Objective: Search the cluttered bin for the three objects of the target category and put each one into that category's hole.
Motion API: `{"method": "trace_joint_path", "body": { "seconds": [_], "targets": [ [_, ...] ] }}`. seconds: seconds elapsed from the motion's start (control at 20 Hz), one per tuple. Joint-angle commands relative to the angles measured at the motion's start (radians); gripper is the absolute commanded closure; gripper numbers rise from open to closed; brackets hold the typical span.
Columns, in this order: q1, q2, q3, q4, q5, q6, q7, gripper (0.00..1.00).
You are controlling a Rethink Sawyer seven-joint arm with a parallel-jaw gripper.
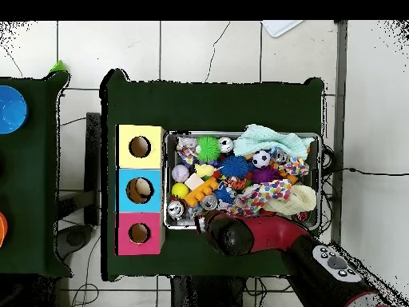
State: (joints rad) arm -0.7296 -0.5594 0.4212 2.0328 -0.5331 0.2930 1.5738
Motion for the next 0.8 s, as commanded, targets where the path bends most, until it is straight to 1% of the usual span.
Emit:
{"method": "trace_joint_path", "body": {
  "seconds": [0.05,0.8],
  "targets": [
    [0.008,0.033,0.05,-0.125,-0.073,0.038,-0.054,0.0],
    [0.009,0.057,0.054,-0.144,-0.098,0.025,-0.039,0.0]
  ]
}}
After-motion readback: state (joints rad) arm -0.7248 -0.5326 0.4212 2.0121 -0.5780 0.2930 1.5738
